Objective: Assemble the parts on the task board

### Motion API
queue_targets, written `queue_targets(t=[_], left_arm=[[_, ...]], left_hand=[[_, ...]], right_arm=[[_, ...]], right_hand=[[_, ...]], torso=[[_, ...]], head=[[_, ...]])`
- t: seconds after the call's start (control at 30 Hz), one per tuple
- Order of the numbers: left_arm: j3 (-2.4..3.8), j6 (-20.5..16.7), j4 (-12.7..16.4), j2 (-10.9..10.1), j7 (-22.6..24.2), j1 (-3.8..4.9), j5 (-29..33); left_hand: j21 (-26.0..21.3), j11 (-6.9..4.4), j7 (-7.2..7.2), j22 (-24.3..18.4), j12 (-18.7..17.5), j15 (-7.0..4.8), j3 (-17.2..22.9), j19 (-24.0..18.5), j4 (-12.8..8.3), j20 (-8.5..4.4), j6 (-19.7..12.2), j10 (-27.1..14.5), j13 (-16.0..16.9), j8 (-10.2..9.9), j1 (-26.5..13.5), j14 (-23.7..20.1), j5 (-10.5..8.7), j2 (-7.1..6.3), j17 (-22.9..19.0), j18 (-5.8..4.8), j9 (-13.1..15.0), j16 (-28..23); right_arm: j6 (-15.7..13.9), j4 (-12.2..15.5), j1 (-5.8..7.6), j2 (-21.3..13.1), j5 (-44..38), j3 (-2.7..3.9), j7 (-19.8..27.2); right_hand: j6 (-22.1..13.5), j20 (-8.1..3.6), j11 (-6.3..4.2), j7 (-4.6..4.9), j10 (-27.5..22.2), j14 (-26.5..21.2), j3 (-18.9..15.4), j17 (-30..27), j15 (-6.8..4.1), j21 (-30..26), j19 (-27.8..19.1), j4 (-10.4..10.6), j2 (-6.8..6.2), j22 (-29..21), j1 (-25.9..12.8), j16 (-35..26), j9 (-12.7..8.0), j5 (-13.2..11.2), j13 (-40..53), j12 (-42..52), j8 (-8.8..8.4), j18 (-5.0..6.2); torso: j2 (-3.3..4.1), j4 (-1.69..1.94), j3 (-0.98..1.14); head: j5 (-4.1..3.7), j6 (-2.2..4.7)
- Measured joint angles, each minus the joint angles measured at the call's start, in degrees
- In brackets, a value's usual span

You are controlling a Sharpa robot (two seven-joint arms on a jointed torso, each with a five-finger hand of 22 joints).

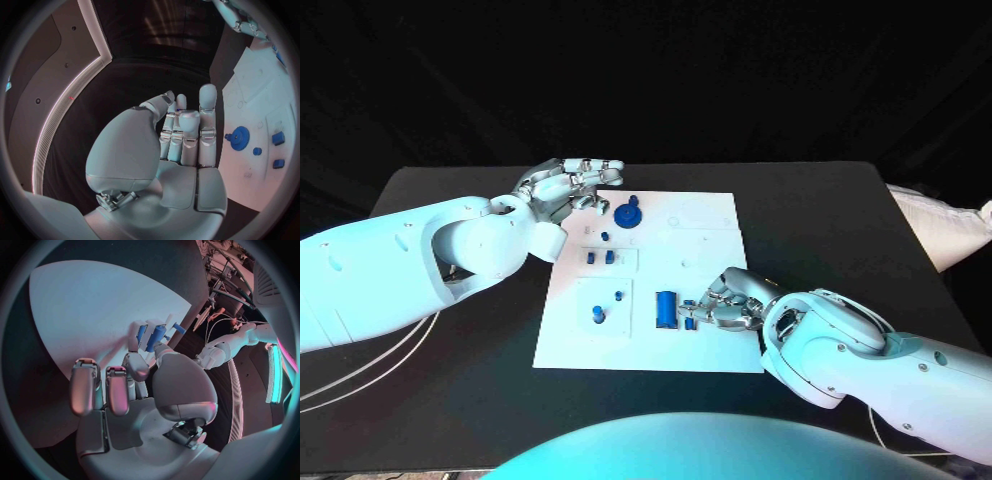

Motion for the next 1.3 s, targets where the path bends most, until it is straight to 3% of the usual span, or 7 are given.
queue_targets(t=[0.2,0.5,0.83,0.97,1.07,1.1,1.3], left_arm=[[0.00,0.05,0.00,-0.06,-0.04,0.00,0.00],[0.00,0.11,-0.02,-0.23,-0.09,0.00,-0.01],[-0.02,0.08,-1.64,0.50,-0.02,-0.52,0.01],[-0.05,-0.29,-3.50,1.55,0.23,-1.84,0.32],[-0.05,-1.29,-5.29,2.61,0.59,-2.31,0.57],[-0.04,-1.91,-6.24,3.23,0.83,-2.50,0.69],[-0.01,-5.11,-11.22,6.12,2.59,-4.03,1.96]], left_hand=[[0.00,0.00,0.00,0.00,0.00,0.00,0.00,0.00,0.00,0.00,0.00,0.00,0.00,0.00,0.00,0.00,0.00,0.00,0.00,-0.01,0.00,0.00],[0.00,0.00,0.00,0.00,0.00,0.00,0.00,0.00,0.00,0.00,0.00,0.01,-0.01,0.00,0.00,0.00,0.00,0.00,-0.05,-0.01,0.00,0.00],[-0.93,0.00,0.21,-0.52,0.33,-0.05,-0.26,-0.26,0.27,-0.20,-0.21,0.01,0.06,0.00,-0.23,-0.12,0.00,0.22,-0.65,0.04,0.00,-0.30],[-4.64,0.25,0.13,-2.48,0.98,0.23,-0.87,-3.01,0.41,0.07,-0.32,-0.87,0.16,0.25,-0.35,-5.43,0.00,0.35,-8.86,0.98,0.00,-5.60],[-7.58,0.43,0.42,-3.96,1.47,0.83,-1.86,-6.41,0.90,0.56,-0.61,-1.49,0.24,0.29,-0.72,-10.56,-0.54,0.39,-13.25,0.98,0.00,-10.20],[-8.81,0.65,0.56,-4.69,1.47,1.17,-2.52,-7.75,1.27,0.80,-0.75,-1.90,0.23,0.29,-1.48,-12.16,-1.17,0.19,-14.21,0.98,-0.01,-11.79],[-20.94,2.79,1.95,-13.66,0.21,4.25,-6.52,-17.90,3.32,3.94,-2.21,-5.06,-1.46,0.29,-2.67,-20.44,-2.00,-0.68,-23.06,0.98,-0.11,-28.44]], right_arm=[[-0.02,0.60,-0.01,-0.36,-0.48,-0.02,0.12],[-0.07,1.24,-0.27,-1.82,-1.09,-0.03,0.37],[-6.21,-0.23,1.20,-3.89,8.13,-0.03,8.47],[-8.44,-4.77,4.23,-3.81,20.39,0.05,18.08],[-8.86,-9.48,6.17,-2.65,29.60,0.05,25.04],[-8.86,-11.66,6.85,-1.92,33.58,0.05,28.03],[-7.70,-23.53,9.36,3.88,50.00,0.01,40.08]], right_hand=[[0.03,-0.21,0.00,-0.03,0.00,0.00,-1.47,0.00,0.00,0.16,0.21,-0.39,0.01,0.09,0.02,0.00,0.12,-0.46,0.21,0.00,-0.07,0.00],[-0.04,-0.21,0.00,0.03,-0.01,0.00,-2.95,0.00,0.00,0.16,0.21,-3.85,-0.17,0.15,9.44,0.00,0.31,-1.70,-0.18,-1.25,-0.80,-0.88],[-6.17,1.50,2.61,3.27,-6.48,-0.12,-4.62,-0.39,1.36,-4.09,-3.36,-4.16,1.01,-6.38,13.91,-3.13,-2.29,1.90,-10.80,-17.43,-5.33,-0.37],[-8.14,2.16,3.27,3.99,-11.47,-0.03,-4.21,-10.09,1.89,-11.43,-8.76,-5.57,2.36,-16.40,18.25,-10.08,-3.91,2.43,-19.87,-29.49,-5.44,1.95],[-9.61,2.64,3.97,4.87,-14.70,-5.31,-3.31,-26.94,2.84,-23.05,-17.03,-6.47,2.96,-30.91,20.66,-23.36,-4.96,2.30,-24.73,-35.15,-5.67,4.72],[-10.07,3.02,4.50,5.32,-15.86,-8.38,-2.93,-34.45,3.27,-27.19,-19.63,-6.74,3.03,-34.97,21.46,-30.39,-5.42,2.10,-27.27,-37.91,-5.67,4.99],[-11.80,6.24,7.64,7.52,-19.21,-17.94,1.31,-49.88,6.99,-43.60,-27.00,-6.84,2.28,-46.33,24.61,-54.67,-8.47,0.39,-42.40,-51.38,-5.99,4.99]], torso=[[-0.01,0.02,0.01],[-0.02,-0.07,0.05],[-0.62,-0.30,0.18],[-1.69,-0.52,0.19],[-2.73,-0.71,0.09],[-3.09,-0.76,0.02],[-5.35,-1.17,-0.29]], head=[[0.00,0.00],[0.05,0.00],[-0.45,0.38],[-0.69,1.53],[-0.83,2.59],[-0.85,2.92],[-0.63,4.92]])
